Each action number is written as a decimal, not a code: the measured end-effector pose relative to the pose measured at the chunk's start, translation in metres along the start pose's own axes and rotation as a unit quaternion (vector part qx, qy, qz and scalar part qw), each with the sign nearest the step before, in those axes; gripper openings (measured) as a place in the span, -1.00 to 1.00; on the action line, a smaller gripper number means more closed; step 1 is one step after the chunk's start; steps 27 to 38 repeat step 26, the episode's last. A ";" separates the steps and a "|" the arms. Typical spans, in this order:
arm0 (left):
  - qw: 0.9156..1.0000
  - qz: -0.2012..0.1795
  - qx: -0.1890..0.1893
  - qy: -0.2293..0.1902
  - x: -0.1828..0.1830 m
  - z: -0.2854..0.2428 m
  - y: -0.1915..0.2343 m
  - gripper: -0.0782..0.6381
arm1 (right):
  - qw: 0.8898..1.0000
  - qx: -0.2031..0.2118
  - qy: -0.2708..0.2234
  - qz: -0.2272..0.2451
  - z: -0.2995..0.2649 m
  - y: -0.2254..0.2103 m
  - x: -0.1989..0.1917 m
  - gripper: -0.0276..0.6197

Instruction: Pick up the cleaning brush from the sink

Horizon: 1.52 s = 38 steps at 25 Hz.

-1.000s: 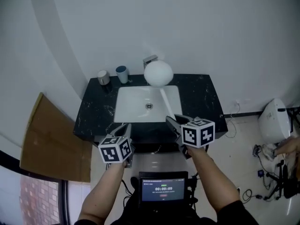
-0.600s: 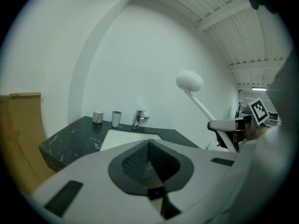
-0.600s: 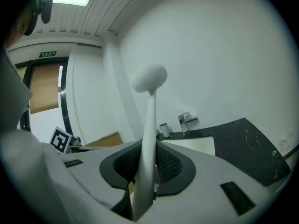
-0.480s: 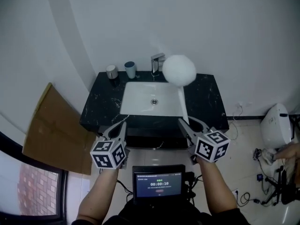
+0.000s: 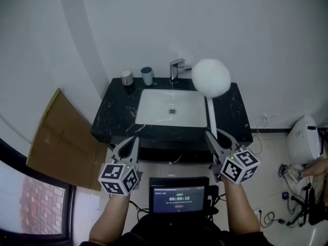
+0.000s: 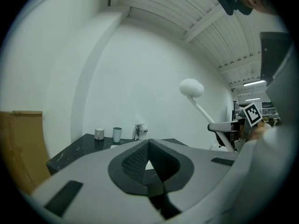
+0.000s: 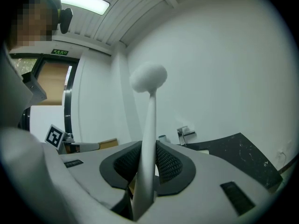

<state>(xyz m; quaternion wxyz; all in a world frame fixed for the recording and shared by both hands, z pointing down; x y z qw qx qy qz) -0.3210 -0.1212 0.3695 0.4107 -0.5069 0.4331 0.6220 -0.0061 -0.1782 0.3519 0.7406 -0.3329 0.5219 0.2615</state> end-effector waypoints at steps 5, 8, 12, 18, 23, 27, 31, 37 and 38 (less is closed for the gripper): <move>1.000 0.009 -0.005 0.002 -0.007 -0.003 -0.005 -0.78 | 1.000 0.002 -0.001 0.004 0.007 0.001 -0.004 -0.73; 1.000 0.000 -0.026 -0.008 -0.002 -0.001 -0.010 -0.78 | 1.000 0.001 -0.006 0.005 0.010 0.005 -0.004 -0.73; 0.999 -0.014 -0.030 -0.008 -0.001 0.006 -0.010 -0.78 | 1.000 -0.003 -0.008 0.004 0.016 0.005 -0.002 -0.73; 1.000 -0.021 -0.019 -0.011 0.000 0.006 -0.005 -0.78 | 1.000 -0.006 -0.004 0.008 0.016 0.004 -0.004 -0.73; 1.000 -0.015 -0.017 -0.007 -0.004 0.007 -0.004 -0.78 | 1.000 -0.007 -0.004 0.007 0.017 0.006 -0.005 -0.73; 1.000 -0.012 -0.023 -0.011 -0.004 0.007 -0.007 -0.78 | 1.000 -0.008 -0.002 0.020 0.017 0.008 -0.003 -0.73; 1.000 -0.012 -0.023 -0.011 -0.004 0.007 -0.007 -0.78 | 1.000 -0.008 -0.002 0.020 0.017 0.008 -0.003 -0.73; 1.000 -0.012 -0.023 -0.011 -0.004 0.007 -0.007 -0.78 | 1.000 -0.008 -0.002 0.020 0.017 0.008 -0.003 -0.73; 1.000 -0.012 -0.023 -0.011 -0.004 0.007 -0.007 -0.78 | 1.000 -0.008 -0.002 0.020 0.017 0.008 -0.003 -0.73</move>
Point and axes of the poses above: the fingertips, and each gripper's own axes: z backward along the fingers, y to its left, x out of its top, the point moved 8 cm from there along z, backward along the fingers, and after that the axes turned 15 degrees about -y, right-handed, at the moved point
